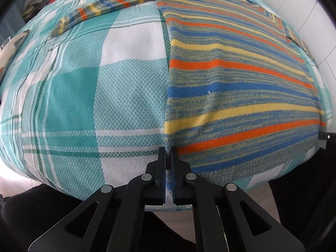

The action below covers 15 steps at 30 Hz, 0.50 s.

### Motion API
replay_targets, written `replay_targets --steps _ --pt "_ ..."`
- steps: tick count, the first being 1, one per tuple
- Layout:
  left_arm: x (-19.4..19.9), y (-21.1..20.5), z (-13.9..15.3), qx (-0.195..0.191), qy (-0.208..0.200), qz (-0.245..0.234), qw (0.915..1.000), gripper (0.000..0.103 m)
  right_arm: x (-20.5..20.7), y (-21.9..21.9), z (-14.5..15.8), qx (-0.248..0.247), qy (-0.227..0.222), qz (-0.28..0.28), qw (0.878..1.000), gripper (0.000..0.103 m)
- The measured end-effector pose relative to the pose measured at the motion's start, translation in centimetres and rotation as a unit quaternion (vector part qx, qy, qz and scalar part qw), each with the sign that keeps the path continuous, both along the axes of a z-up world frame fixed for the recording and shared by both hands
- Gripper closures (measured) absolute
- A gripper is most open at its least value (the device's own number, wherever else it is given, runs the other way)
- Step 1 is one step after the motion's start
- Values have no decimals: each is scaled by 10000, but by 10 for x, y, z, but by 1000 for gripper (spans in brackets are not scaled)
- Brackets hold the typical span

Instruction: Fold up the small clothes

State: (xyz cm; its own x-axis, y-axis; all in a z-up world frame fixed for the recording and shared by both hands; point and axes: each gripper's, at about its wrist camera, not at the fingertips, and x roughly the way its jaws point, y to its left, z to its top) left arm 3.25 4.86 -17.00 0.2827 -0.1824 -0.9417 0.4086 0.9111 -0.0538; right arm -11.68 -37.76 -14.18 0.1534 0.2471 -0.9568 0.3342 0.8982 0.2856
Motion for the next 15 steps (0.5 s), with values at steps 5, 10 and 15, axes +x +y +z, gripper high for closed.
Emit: replay_targets --steps 5,10,15 --pt "-25 29 26 -446 -4 453 9980 32 -23 4 19 -468 -17 -95 9989 34" --pt "-13 44 56 -698 -606 794 9925 17 -38 -2 67 -1342 -853 -757 9844 33" --pt "27 24 60 -783 -1187 1014 9846 8 -13 -10 97 -1912 -2272 -1372 9450 16"
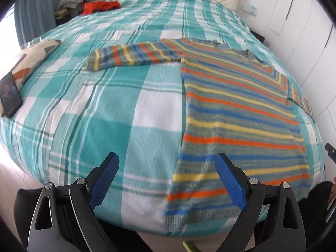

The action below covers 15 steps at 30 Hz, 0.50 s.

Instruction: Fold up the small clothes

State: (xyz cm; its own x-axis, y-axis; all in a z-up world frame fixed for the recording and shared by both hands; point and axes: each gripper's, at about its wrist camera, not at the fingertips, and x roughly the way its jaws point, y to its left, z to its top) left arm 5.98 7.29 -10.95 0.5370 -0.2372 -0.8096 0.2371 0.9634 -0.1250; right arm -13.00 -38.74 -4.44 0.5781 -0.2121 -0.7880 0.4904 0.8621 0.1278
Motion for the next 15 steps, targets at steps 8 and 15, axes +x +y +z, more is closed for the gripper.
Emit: replay_targets --steps 8,15 --pt "47 11 -50 16 385 713 9967 7 28 -17 -37 -446 -114 89 9989 16" --pt "43 7 -64 254 282 651 9972 0 29 -18 -84 -257 318 26 9992 0"
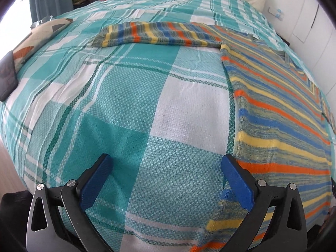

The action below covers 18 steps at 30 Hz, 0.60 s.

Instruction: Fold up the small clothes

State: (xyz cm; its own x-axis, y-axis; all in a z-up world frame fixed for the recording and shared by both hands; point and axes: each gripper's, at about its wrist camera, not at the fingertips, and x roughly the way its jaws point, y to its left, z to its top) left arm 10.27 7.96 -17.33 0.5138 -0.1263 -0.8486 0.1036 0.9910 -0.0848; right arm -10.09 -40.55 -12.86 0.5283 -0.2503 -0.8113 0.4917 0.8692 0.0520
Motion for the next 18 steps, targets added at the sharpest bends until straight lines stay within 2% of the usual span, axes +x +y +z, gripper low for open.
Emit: replay_targets --steps 2,7,18 --pt "-3 0 0 3 -81 -20 10000 0 1 3 -2 -131 14 3 9999 0" --pt "-8 1 -1 13 -222 -136 9997 0 1 3 -4 -106 25 -60 9999 0" --pt "-9 -7 0 357 -49 -262 9990 0 1 8 -6 -229 91 -49 9997 0"
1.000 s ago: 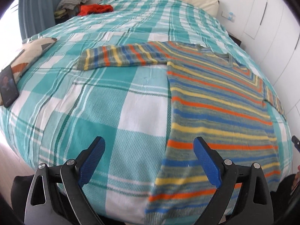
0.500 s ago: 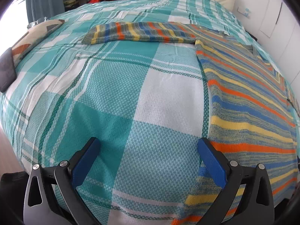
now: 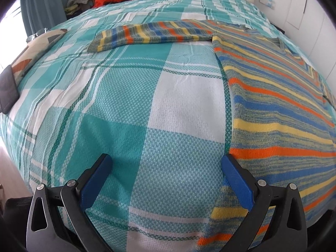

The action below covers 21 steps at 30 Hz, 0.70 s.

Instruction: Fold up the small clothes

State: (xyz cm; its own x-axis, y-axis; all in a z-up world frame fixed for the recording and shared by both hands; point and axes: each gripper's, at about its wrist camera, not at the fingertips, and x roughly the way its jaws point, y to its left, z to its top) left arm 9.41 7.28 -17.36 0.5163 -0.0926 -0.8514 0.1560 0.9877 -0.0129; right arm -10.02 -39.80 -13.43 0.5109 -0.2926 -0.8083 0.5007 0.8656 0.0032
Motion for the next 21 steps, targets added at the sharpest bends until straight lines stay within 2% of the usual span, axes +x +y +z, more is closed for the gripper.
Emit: replay_targets --steps 21 --pt "-5 0 -2 35 -111 -41 9999 0 3 3 -1 -111 61 -33 9999 0"
